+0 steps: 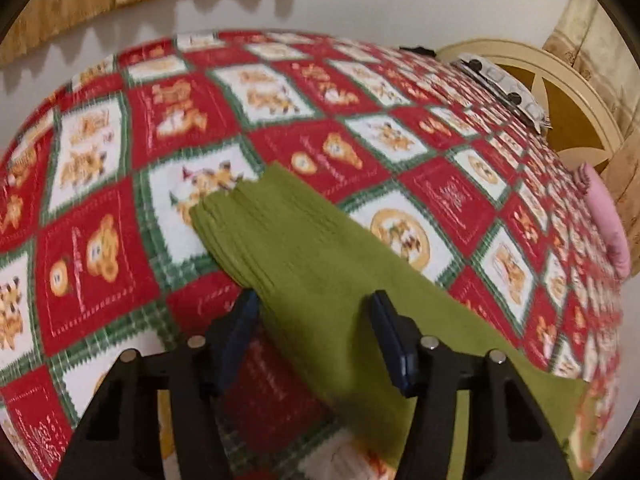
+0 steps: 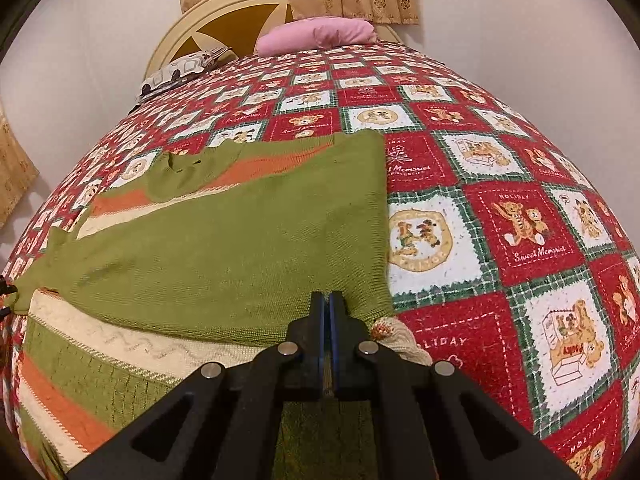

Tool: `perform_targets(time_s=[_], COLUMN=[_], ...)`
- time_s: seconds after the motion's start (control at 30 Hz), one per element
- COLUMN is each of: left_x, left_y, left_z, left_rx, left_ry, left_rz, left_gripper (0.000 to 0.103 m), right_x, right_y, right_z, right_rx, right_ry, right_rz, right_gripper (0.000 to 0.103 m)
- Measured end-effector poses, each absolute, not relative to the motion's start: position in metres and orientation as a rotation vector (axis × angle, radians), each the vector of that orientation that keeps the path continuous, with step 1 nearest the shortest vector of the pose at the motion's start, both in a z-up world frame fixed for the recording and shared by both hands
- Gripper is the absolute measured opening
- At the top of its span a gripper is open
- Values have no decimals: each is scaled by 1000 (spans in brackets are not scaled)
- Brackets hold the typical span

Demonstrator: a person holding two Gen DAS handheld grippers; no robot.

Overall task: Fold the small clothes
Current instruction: 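Grasp the sleeve cuff with the left gripper and lift it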

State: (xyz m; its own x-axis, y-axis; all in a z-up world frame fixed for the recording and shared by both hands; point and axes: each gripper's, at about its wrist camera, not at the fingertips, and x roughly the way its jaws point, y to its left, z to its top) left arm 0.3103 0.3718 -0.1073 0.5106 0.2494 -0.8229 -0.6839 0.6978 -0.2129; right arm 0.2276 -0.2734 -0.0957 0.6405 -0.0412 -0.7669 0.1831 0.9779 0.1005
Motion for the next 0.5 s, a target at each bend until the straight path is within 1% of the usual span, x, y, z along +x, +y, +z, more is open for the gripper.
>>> perform_targets(time_s=[0.17,0.23,0.3,0.33,0.37,0.4,0.43,0.5], left_x=[316,314,312,314,313,315,315,316], left_y=[360,362,365,367,365,364,363,357], left_z=[-109,-109,-108,-108,-108,-108,-107,-105], left_rx=[-482,-490,-502,-496,-484,-479,-478,-453], left_ry=[849,837,829,826,821,820,817,818], left_rz=[639,635,637,642,645,642,627,627], left_gripper=[60,60,56,49,37,29,14,11], right_x=[227,227,227,227,227,227,227,227], right_y=[-275,-275,-275,-275,-275,-275,-275,-275], right_z=[-96,-96,-95,-95,-95,-96,-95,-96], right_rx=[183,185,186,186,187,188,189,188], right_ry=[866,865,864,864,864,864,863,863], right_rz=[-125,-123,-123,-123,-123,-123,-123,-123], right_gripper=[2,2,2,2,2,2,2,2])
